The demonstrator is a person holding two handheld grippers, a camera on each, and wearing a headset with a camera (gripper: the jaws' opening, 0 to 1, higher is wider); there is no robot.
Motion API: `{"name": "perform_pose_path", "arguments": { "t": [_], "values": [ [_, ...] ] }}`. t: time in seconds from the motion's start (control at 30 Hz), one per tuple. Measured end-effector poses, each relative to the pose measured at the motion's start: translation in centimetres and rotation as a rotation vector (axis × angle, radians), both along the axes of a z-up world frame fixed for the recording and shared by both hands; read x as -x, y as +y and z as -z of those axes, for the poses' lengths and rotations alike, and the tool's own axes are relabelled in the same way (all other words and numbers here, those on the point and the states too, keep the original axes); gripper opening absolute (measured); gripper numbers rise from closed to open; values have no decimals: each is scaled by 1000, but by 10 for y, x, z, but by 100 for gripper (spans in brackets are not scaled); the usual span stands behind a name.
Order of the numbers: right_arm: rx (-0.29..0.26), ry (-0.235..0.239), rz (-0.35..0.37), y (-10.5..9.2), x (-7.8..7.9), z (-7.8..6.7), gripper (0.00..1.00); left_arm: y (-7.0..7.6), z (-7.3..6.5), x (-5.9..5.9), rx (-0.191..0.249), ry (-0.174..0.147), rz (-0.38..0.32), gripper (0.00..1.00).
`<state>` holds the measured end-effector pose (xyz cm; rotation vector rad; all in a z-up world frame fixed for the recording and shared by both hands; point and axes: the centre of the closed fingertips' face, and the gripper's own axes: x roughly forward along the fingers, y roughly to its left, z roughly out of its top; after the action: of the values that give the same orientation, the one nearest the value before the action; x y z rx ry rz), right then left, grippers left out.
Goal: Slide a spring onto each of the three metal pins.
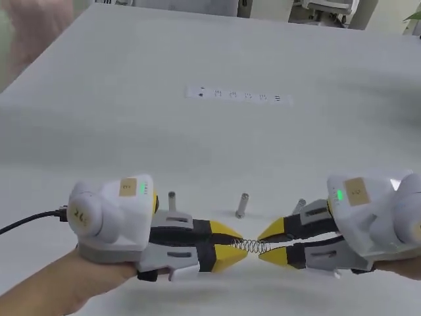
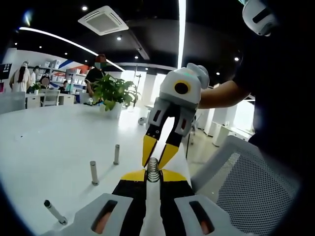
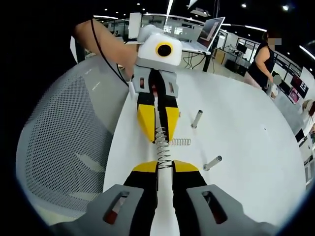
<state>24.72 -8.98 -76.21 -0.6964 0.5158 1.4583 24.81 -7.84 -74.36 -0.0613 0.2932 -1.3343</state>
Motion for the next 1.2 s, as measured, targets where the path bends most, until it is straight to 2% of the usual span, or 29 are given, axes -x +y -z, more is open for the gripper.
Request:
{"name": "perform_pose_path", "arguments": {
  "t": [0.13, 0.27, 0.4, 0.77, 0.97, 1.2],
  "values": [
    [-9, -5, 7, 0, -3, -8, 7, 1, -1, -1, 12, 7, -3, 1],
    [10, -27, -14, 0, -2, -14, 7, 1, -2, -1, 21, 10, 5, 1],
    [17, -28, -29, 1, -2, -17, 7, 1, 0, -1, 17, 10, 10, 1],
    [80, -74, -107, 9, 3, -21, 7, 6, 9, 0, -14, 21, 4, 1],
    [106, -97, -142, 11, 4, -26, 7, 4, 11, 0, -36, 10, 9, 1],
    [101, -110, -171, 22, 8, -35, 7, -1, 13, 0, -61, -7, 21, 1]
  ]
}}
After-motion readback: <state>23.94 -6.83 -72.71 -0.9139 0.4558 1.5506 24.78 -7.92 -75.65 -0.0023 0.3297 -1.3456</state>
